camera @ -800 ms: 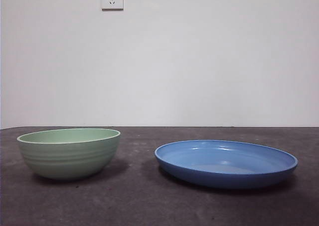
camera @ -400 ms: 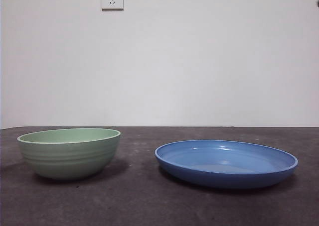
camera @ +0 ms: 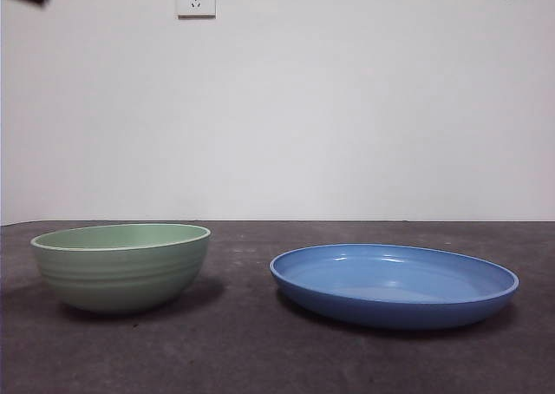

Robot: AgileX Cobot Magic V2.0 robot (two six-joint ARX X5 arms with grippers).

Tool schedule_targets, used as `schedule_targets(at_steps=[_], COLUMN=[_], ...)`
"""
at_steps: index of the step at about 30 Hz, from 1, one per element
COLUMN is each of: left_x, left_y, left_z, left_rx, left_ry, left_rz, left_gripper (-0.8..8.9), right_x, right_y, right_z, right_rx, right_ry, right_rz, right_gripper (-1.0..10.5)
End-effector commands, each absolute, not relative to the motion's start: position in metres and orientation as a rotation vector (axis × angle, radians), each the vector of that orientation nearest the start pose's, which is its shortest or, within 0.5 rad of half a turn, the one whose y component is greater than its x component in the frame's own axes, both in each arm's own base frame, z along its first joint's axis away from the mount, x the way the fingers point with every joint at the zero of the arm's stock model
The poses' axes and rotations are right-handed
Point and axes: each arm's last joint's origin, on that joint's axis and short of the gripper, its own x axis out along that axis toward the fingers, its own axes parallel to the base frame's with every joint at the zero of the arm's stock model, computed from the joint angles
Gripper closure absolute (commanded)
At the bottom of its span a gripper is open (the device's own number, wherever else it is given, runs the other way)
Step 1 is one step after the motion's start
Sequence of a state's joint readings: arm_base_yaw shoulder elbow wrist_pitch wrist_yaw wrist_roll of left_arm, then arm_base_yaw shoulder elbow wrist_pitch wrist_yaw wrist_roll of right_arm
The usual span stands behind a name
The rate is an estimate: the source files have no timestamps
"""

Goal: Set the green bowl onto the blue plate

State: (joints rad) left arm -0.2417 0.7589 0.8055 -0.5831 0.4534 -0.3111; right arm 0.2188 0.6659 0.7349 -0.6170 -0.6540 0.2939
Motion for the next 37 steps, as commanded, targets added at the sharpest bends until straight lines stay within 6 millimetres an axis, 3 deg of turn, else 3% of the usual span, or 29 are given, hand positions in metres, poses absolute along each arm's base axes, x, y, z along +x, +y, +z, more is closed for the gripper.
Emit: schedule_targets(at_steps=[1,7,9,10,14,16,28,37], left_x=[0.151,0.159,0.159,0.159,0.159,0.159,0.165,0.195], left_y=[-0.053,-0.056,-0.056,-0.056,-0.055,-0.055,-0.054,-0.048], left_z=[0.307,0.302,0.302,0.302,0.302,0.302,0.299,0.269], left_rx=[-0.309,-0.291,-0.276,-0.269,-0.267,-0.266,-0.283,-0.322], left_ry=[0.691,0.719,0.712,0.710,0.708,0.707,0.720,0.903], left_rz=[-0.658,-0.670,-0.676,-0.678,-0.678,-0.678,-0.655,-0.522], left_gripper=[8.04,7.98,7.34,6.69,2.34,1.43,1.59,1.59], right_x=[0.124,0.125,0.125,0.125,0.125,0.125,0.127,0.126], right_y=[0.046,0.044,0.044,0.044,0.044,0.044,0.043,0.042], right_z=[0.300,0.299,0.299,0.299,0.299,0.299,0.299,0.299], right_rx=[0.318,0.275,0.273,0.272,0.271,0.269,0.253,0.253], right_ry=[0.638,0.628,0.627,0.626,0.625,0.624,0.614,0.613], right_rz=[0.777,0.703,0.694,0.693,0.689,0.689,0.635,0.636], right_gripper=[9.3,6.7,6.0,5.7,4.5,4.3,3.9,3.9])
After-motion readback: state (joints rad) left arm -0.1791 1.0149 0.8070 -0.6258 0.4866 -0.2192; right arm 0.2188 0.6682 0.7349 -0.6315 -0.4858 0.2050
